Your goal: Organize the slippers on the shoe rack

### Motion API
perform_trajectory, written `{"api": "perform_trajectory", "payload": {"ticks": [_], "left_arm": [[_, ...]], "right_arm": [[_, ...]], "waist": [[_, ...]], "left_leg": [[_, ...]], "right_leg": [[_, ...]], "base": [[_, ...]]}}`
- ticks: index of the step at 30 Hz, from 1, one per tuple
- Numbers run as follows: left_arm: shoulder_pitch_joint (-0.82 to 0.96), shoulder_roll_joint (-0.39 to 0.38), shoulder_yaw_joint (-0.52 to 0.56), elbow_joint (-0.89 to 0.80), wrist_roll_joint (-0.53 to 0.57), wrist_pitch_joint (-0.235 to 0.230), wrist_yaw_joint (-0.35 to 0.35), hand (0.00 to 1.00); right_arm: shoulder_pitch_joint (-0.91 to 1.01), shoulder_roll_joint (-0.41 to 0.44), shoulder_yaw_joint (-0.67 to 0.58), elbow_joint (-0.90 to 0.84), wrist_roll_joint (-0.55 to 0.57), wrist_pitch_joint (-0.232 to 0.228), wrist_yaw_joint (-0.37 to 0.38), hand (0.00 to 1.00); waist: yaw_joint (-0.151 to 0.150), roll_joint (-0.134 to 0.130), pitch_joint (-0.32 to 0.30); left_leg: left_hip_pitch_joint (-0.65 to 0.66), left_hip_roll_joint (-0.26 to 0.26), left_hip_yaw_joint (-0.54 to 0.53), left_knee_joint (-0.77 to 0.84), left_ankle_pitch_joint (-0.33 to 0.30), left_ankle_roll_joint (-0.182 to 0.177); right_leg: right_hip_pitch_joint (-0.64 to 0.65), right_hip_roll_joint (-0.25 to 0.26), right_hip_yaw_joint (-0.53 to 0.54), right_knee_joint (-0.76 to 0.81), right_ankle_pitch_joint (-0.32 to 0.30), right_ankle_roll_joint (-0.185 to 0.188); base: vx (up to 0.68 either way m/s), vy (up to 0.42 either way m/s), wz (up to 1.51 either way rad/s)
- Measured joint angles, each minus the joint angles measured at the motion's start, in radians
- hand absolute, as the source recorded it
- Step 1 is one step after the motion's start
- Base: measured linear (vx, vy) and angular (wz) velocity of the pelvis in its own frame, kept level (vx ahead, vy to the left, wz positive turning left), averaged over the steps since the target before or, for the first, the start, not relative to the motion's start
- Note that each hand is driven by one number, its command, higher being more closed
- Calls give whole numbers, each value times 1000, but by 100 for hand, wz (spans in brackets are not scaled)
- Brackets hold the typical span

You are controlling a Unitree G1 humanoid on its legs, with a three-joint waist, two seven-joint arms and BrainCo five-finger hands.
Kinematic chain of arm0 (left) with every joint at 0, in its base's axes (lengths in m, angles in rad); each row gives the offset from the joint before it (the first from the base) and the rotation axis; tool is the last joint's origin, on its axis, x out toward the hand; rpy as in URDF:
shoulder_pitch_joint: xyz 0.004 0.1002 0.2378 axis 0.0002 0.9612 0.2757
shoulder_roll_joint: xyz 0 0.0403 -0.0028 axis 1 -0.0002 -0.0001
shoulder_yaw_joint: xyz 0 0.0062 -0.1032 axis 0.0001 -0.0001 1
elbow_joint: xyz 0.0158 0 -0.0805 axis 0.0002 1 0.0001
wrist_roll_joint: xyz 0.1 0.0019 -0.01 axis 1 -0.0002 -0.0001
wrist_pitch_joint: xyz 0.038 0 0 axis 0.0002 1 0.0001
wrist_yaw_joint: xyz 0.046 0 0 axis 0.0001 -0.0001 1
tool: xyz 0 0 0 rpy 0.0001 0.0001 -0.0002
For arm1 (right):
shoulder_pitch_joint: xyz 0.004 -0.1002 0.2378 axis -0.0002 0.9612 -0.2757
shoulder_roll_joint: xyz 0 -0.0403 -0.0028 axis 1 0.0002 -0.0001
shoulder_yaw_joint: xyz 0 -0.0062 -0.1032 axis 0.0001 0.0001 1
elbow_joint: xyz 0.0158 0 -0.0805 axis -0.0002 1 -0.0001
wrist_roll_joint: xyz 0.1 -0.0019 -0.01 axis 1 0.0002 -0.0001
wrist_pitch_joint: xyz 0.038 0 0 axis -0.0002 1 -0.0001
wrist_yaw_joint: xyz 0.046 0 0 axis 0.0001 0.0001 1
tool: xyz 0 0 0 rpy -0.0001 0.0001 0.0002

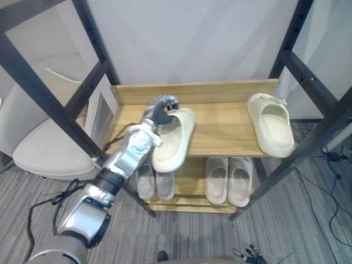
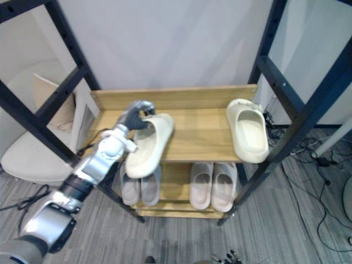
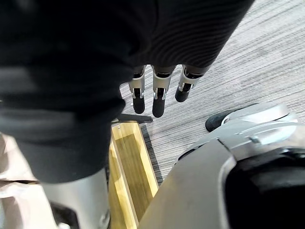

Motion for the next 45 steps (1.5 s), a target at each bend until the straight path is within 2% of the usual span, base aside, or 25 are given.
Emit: {"api": "perform_trajectory", "payload": {"ticks": [4, 7, 12, 18, 21, 25, 26, 32, 36, 45], "left_arm": [[-39, -46, -34, 13, -13, 0, 2, 100], [-100, -73, -39, 106, -13, 0, 8, 100], [-188, -72, -25, 232, -13, 2, 31, 100], [-222, -52, 53, 316, -12, 4, 58, 100], [-224, -18, 82, 321, -12, 11, 76, 100], [-229, -18, 100, 320, -12, 19, 79, 100], [-234, -19, 107, 320, -12, 23, 80, 0], [-249, -24, 114, 321, -12, 38, 98, 0], [-249, -62, 114, 324, -17, 50, 113, 0], [-233, -150, 127, 322, -151, 50, 142, 0]], "right_arm": [[0, -4, -1, -2, 0, 0, -6, 0], [0, -3, -2, -3, 0, 0, -10, 0], [6, -1, -32, -3, 0, 1, -12, 0], [13, 1, -48, -6, 1, 1, -11, 0], [14, 10, -71, -11, 2, 1, -11, 0], [24, 10, -73, -12, 7, 1, -11, 0], [24, 10, -73, -14, 7, 1, -11, 0], [21, 19, -73, -52, 8, 0, -10, 0], [21, 21, -73, -52, 8, 0, -12, 0], [24, 27, -77, -68, 8, 0, -24, 0]], "waist": [[-16, 10, 5], [-26, 11, 6], [-35, 25, 17], [-39, 33, 27], [-44, 40, 33], [-45, 40, 34], [-46, 40, 34], [-49, 41, 34], [-49, 41, 34], [-50, 40, 34]], "left_leg": [[8, 7, 22, -6, 0, 0], [9, 13, 48, -6, -2, -3], [10, 19, 91, -7, -5, -7], [9, 36, 149, -6, -11, -16], [6, 46, 178, -6, -16, -23], [5, 51, 183, -7, -19, -27], [2, 52, 183, -7, -19, -27], [-16, 50, 181, -6, -19, -27], [-22, 48, 180, -6, -19, -27], [-21, 41, 153, -3, -16, -23]], "right_leg": [[-6, 5, 20, 4, 6, -3], [-19, 11, 43, 3, 13, -5], [-37, 16, 86, -9, 33, -3], [-78, 33, 145, -3, 39, -9], [-103, 44, 174, 10, 39, -10], [-106, 50, 179, 10, 39, -10], [-107, 51, 179, 10, 39, -10], [-122, 49, 177, 9, 39, -10], [-128, 47, 175, 10, 39, -11], [-108, 40, 150, 7, 39, -11]], "base": [[-5, -2, -17], [-17, 0, -20], [-26, 16, -29], [-27, -3, -30], [6, -23, -26], [39, -18, -6], [40, -13, 0], [15, -3, 1], [0, 0, 0], [-7, 2, 8]]}}
